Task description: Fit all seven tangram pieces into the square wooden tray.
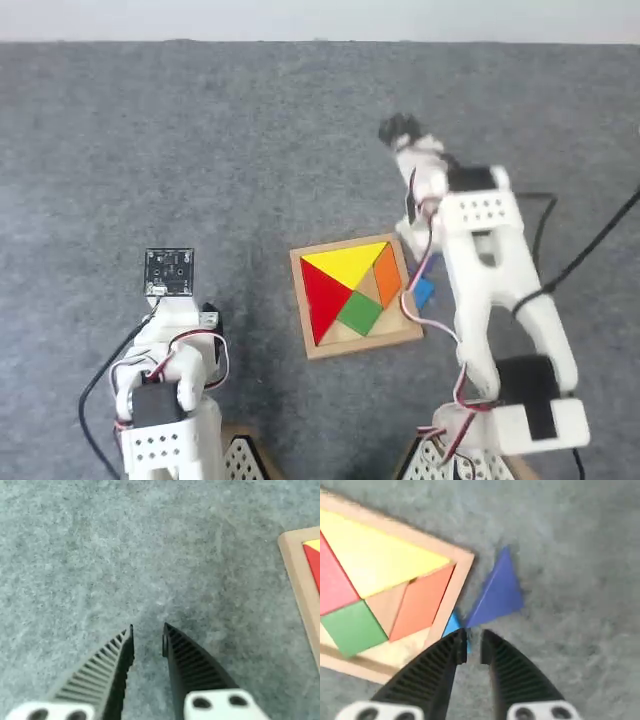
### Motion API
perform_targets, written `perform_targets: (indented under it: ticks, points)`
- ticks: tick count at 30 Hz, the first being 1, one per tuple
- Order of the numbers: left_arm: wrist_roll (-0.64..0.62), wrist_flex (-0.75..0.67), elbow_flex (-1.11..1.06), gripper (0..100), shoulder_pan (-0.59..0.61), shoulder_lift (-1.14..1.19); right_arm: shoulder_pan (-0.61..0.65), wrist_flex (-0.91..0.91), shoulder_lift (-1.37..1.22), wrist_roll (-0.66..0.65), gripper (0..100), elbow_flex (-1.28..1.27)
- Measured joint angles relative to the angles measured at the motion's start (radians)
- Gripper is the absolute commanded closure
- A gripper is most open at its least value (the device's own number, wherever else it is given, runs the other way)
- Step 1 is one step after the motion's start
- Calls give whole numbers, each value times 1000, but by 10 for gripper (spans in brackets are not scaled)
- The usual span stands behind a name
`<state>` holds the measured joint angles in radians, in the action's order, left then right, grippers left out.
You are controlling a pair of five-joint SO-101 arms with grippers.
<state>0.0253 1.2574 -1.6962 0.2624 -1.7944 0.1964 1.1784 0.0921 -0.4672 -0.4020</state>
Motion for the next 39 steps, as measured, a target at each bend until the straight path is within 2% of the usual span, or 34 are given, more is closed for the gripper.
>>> perform_targets:
  ticks: [3,5,15,24,35,39]
  points:
    - [0,0,0,907,0,0,-12,-60,11,-9,667,-63]
    - [0,0,0,907,0,0,-28,-84,11,-12,640,-75]
    - [0,0,0,907,0,0,-40,-284,-152,89,680,-80]
    - [0,0,0,907,0,0,8,-311,-195,98,680,-80]
    - [0,0,0,907,0,0,6,-385,-259,101,682,-107]
    - [0,0,0,907,0,0,6,-321,-292,103,797,-55]
